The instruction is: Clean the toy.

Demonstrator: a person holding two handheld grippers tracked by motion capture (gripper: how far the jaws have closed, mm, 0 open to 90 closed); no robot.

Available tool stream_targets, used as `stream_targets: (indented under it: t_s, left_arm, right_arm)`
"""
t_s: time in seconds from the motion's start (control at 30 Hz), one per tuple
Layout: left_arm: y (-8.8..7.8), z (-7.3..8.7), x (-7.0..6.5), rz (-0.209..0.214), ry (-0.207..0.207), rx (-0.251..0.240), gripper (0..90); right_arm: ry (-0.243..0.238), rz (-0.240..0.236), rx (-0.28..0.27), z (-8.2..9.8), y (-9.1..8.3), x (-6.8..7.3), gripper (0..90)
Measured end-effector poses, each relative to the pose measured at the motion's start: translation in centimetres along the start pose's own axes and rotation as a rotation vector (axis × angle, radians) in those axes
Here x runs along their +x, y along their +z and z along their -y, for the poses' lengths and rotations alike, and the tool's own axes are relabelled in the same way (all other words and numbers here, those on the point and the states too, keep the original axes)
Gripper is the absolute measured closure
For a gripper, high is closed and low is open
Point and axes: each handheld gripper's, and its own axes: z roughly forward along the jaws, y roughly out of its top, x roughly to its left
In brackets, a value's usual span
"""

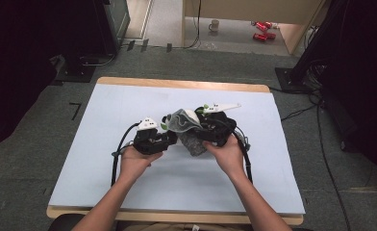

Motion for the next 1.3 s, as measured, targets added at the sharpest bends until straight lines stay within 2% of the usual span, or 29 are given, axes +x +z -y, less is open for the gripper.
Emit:
stream_targets:
  t_s: [0.03, 0.17, 0.27, 0.3, 0.33, 0.37, 0.4, 0.5, 0.63, 0.67, 0.7, 0.73, 0.77, 0.8, 0.93, 0.97, 1.0, 1.03, 1.2, 1.3]
  left_arm:
    - [0.1, 0.1, 0.1, 0.005, -0.006, 0.004, 67.7]
    - [0.2, 0.2, 0.1, -0.001, -0.009, 0.009, 67.7]
    - [0.3, 0.2, 0.4, -0.006, -0.018, 0.014, 67.7]
    - [0.3, 0.2, 0.5, -0.007, -0.024, 0.020, 67.7]
    - [0.2, 0.2, 0.9, -0.001, -0.030, 0.026, 67.8]
    - [0.2, 0.2, 0.9, -0.001, -0.030, 0.026, 67.7]
    - [0.2, 0.1, 0.9, 0.007, -0.027, 0.024, 67.8]
    - [0.2, 0.1, 0.9, 0.012, -0.021, 0.024, 68.2]
    - [0.1, 0.1, 1.7, 0.022, -0.047, 0.041, 68.4]
    - [0.1, 0.1, 2.1, 0.033, -0.063, 0.040, 68.4]
    - [0.1, 0.1, 2.1, 0.033, -0.063, 0.040, 68.4]
    - [0.2, -0.1, 2.1, 0.044, -0.063, 0.030, 68.4]
    - [0.2, -0.1, 2.1, 0.044, -0.063, 0.030, 68.4]
    - [0.2, -0.2, 1.9, 0.047, -0.054, 0.027, 68.4]
    - [0.2, -0.2, 2.0, 0.054, -0.056, 0.029, 68.3]
    - [0.2, -0.1, 2.1, 0.053, -0.059, 0.029, 68.3]
    - [0.2, -0.1, 2.2, 0.055, -0.062, 0.032, 68.2]
    - [0.1, -0.1, 2.2, 0.052, -0.064, 0.034, 68.3]
    - [0.0, -0.1, 2.4, 0.048, -0.084, 0.043, 68.2]
    - [-0.3, -0.1, 2.4, 0.047, -0.085, 0.045, 68.2]
  right_arm:
    - [0.000, -0.001, 0.000, 0.4, 0.4, -0.4, 78.4]
    - [0.001, 0.010, 0.003, 0.8, 0.4, -1.3, 78.3]
    - [-0.007, 0.047, 0.009, 1.1, 0.0, -2.1, 78.1]
    - [-0.009, 0.068, 0.015, 1.3, -0.1, -2.3, 78.1]
    - [-0.006, 0.123, 0.033, 1.6, -0.4, -3.2, 78.3]
    - [-0.006, 0.123, 0.033, 1.6, -0.4, -3.2, 78.3]
    - [0.032, 0.107, 0.029, 2.0, -0.7, -4.1, 78.4]
    - [0.043, 0.104, 0.028, 2.2, -1.1, -4.5, 78.4]
    - [0.053, 0.138, 0.027, 2.3, -2.2, -5.2, 78.4]
    - [0.067, 0.173, 0.020, 2.5, -3.0, -5.9, 78.7]
    - [0.067, 0.173, 0.020, 2.5, -3.0, -5.9, 78.7]
    - [0.095, 0.180, 0.007, 2.7, -3.8, -6.8, 79.2]
    - [0.095, 0.180, 0.007, 2.7, -3.8, -6.8, 79.2]
    - [0.107, 0.200, -0.002, 2.9, -4.5, -7.4, 79.3]
    - [0.112, 0.224, -0.013, 3.0, -5.3, -7.9, 79.3]
    - [0.109, 0.239, -0.022, 3.0, -5.6, -8.0, 79.2]
    - [0.080, 0.282, -0.041, 3.0, -6.2, -8.0, 79.2]
    - [0.073, 0.298, -0.043, 3.0, -6.5, -8.0, 79.2]
    - [0.087, 0.325, -0.079, 2.6, -7.8, -7.9, 79.3]
    - [0.085, 0.324, -0.090, 2.4, -8.2, -7.8, 79.3]
